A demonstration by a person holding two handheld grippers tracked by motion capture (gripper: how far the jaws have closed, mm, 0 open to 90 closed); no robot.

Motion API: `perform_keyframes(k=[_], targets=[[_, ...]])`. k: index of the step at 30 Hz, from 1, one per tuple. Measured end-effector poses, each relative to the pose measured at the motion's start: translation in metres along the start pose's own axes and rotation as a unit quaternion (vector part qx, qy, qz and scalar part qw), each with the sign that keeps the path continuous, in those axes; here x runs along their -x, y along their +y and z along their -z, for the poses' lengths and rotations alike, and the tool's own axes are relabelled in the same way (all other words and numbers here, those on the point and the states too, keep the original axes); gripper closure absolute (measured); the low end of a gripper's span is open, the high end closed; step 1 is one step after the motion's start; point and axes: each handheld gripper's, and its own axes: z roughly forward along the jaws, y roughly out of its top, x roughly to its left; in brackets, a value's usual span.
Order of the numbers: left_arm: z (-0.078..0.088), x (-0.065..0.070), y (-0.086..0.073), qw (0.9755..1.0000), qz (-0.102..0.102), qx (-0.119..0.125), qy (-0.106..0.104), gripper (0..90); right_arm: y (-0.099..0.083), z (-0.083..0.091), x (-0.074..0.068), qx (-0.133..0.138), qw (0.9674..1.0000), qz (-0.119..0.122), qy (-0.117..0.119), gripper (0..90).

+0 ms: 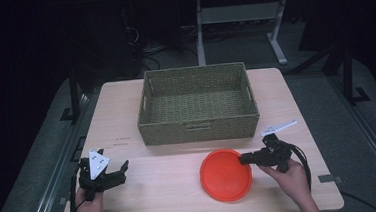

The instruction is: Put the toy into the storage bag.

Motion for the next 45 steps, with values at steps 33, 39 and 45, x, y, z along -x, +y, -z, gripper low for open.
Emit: perform_keyframes(k=[33,39,45], targets=[[0.001,0.001,0.001,1.0000,0.000,0.003,0.000,12.8,0.065,0.036,-0.017,0.004,0.9998,0.015,-0.015,82.0],[0.001,0.001,0.000,1.0000,0.001,0.003,0.001,12.9,0.078,0.039,-0.019,0.008,0.9997,0.018,-0.012,82.0],[0.002,0.000,0.000,1.0000,-0.001,0.002,0.002,12.8,0.088,0.043,-0.022,0.014,0.9997,0.021,-0.005,82.0]])
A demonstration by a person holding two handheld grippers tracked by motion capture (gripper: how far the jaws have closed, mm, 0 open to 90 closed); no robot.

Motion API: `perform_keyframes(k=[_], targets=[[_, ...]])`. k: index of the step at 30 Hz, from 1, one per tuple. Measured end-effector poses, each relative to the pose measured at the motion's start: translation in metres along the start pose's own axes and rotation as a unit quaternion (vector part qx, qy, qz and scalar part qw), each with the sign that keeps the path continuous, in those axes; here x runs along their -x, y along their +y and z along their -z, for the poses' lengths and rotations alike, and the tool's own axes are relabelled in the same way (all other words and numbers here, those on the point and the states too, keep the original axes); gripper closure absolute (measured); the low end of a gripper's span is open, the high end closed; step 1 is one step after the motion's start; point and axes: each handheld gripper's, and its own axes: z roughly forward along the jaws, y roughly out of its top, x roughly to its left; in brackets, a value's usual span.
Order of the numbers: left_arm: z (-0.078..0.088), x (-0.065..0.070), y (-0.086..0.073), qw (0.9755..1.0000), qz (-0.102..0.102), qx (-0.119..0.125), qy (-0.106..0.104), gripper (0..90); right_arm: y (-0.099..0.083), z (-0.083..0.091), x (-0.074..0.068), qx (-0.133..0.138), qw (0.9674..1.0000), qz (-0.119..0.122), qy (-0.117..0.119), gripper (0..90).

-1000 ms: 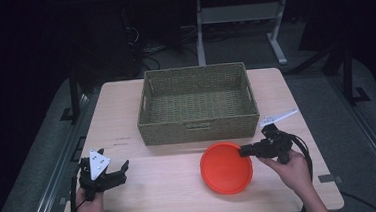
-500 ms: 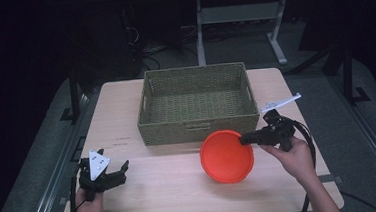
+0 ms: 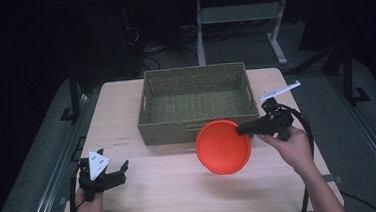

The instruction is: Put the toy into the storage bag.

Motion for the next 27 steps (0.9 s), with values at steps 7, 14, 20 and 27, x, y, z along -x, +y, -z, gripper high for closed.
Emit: perform_keyframes(k=[7,14,20,27], targets=[[0.000,0.000,0.000,1.0000,-0.003,0.000,0.000,12.8,0.016,0.004,-0.004,-0.002,1.0000,0.005,-0.002,82.0],[0.000,0.000,0.000,1.0000,-0.002,0.000,0.000,12.9,0.029,0.005,-0.005,0.001,1.0000,0.008,0.002,81.9],[0.000,-0.001,0.000,1.0000,0.001,0.001,0.001,12.8,0.039,0.005,-0.005,0.001,1.0000,0.007,0.006,82.0],[0.001,-0.001,0.000,1.0000,0.001,0.000,0.001,12.9,0.054,0.006,-0.006,0.001,1.0000,0.009,0.003,81.9]])
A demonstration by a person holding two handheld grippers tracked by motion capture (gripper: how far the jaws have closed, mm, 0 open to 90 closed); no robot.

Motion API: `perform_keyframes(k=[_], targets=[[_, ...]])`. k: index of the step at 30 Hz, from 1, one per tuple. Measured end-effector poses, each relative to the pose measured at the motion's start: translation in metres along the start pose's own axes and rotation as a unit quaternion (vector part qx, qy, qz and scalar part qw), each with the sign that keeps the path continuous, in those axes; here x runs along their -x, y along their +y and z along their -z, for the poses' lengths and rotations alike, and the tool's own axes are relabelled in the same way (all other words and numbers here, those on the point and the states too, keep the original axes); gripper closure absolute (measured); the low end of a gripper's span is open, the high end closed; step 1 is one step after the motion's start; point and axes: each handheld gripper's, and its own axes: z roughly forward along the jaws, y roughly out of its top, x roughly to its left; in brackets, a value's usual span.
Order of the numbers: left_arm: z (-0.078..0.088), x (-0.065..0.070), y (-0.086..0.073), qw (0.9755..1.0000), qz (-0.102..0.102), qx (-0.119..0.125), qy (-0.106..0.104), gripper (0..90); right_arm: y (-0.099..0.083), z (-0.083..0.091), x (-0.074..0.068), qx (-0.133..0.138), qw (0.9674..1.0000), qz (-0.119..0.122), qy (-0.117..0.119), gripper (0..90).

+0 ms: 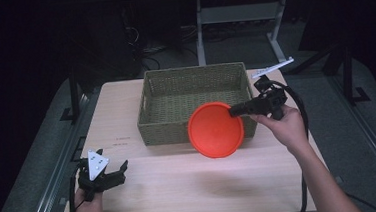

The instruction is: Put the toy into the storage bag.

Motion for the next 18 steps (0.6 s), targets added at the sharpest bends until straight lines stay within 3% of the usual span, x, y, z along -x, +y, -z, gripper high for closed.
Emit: perform_keyframes(k=[18], targets=[[-0.001,0.001,0.000,1.0000,0.001,0.003,0.000,12.8,0.028,0.004,0.013,0.012,0.9997,-0.018,-0.012,81.9]])
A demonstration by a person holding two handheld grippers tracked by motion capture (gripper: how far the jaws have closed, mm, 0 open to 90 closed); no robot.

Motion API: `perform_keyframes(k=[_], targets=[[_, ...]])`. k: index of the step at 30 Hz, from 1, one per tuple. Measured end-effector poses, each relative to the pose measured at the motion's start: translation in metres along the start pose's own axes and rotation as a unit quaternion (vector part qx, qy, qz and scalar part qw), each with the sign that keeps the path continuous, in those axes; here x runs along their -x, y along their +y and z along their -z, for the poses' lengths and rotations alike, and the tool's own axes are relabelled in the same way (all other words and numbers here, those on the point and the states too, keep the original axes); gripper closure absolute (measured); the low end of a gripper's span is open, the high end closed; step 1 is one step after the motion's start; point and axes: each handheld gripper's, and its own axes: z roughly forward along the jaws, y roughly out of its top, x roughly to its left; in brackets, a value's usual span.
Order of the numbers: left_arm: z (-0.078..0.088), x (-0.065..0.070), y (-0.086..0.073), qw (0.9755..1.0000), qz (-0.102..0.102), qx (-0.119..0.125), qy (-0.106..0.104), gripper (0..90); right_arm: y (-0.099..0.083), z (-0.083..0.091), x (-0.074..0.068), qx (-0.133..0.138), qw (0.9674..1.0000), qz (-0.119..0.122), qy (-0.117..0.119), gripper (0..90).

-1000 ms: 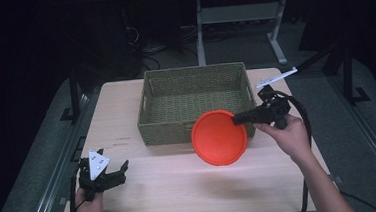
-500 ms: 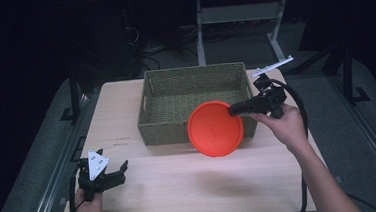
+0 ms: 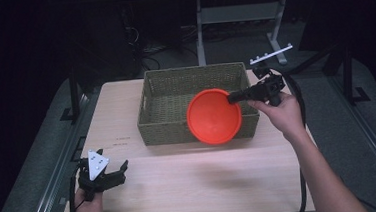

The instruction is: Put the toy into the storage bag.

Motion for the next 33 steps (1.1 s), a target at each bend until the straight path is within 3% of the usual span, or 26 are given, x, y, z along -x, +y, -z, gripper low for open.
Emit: perform_keyframes(k=[20,33], targets=[[0.000,-0.002,-0.001,1.0000,0.004,-0.001,-0.001,12.9,0.042,0.002,0.014,0.013,0.9993,-0.017,-0.030,81.9],[0.000,-0.002,-0.001,1.0000,0.004,0.000,-0.003,12.9,0.058,-0.005,0.030,0.009,0.9980,-0.038,-0.049,81.9]])
